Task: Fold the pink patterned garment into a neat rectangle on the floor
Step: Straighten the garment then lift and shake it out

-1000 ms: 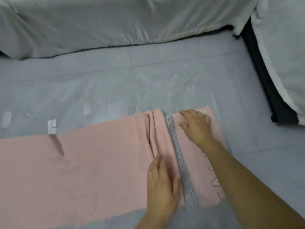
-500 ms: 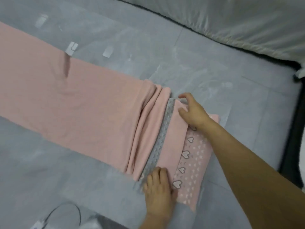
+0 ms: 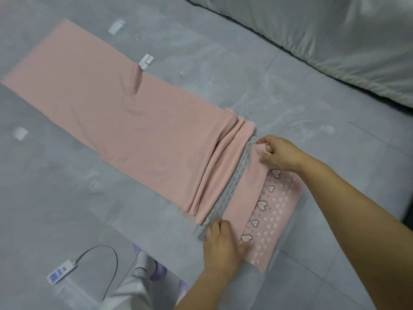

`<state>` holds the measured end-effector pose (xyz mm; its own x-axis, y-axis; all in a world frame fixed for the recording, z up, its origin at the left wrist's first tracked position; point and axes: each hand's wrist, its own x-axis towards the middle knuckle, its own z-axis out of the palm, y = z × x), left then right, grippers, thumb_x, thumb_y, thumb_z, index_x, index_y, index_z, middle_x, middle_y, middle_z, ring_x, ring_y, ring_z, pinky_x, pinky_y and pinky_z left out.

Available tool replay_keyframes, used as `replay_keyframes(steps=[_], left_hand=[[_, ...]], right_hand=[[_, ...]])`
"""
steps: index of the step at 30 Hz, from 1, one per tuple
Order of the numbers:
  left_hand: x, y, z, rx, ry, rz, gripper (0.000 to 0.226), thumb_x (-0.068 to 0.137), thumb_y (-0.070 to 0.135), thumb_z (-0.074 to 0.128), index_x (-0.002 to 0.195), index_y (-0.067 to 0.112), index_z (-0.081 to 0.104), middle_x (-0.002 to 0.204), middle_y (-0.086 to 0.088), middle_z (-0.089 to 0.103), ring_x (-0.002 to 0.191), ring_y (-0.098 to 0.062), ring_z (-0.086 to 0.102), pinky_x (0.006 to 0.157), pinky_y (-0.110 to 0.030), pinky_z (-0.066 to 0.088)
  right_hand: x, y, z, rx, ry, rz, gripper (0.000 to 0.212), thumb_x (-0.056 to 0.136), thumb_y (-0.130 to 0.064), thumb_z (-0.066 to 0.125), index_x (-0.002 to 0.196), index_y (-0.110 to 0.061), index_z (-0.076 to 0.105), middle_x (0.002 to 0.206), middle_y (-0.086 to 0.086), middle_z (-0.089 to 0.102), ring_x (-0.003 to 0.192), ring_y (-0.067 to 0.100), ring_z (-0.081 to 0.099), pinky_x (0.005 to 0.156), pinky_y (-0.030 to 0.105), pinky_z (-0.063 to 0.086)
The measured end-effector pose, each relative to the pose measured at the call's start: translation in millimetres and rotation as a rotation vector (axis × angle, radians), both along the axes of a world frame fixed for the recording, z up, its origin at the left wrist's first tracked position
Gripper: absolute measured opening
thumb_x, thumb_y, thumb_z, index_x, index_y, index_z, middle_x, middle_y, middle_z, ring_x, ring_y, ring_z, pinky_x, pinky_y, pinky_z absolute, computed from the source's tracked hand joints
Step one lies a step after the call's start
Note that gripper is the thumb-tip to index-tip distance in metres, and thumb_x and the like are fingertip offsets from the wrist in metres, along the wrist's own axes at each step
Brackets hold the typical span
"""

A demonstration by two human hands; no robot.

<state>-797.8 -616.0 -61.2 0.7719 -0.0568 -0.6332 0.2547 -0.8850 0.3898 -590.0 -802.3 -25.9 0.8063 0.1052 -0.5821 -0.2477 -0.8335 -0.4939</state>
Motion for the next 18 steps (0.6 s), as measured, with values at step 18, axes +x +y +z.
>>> replay_keyframes(steps=[18], left_hand=[[43, 4, 56, -0.385, -0.152, 0.545, 0.012, 0.097, 0.015, 0.032, 0.093, 0.006, 0.040, 0.081, -0.006, 0.049, 0.079, -0.023, 0.049, 0.068, -0.034, 0.036]], right_hand=[[-10, -19, 39, -0.374, -0.162, 0.320, 0.037, 0.077, -0.012, 0.057, 0.113, -0.018, 0.053, 0.107, 0.019, 0.059, 0.100, 0.037, 0.054, 0.084, 0.040, 0.045]])
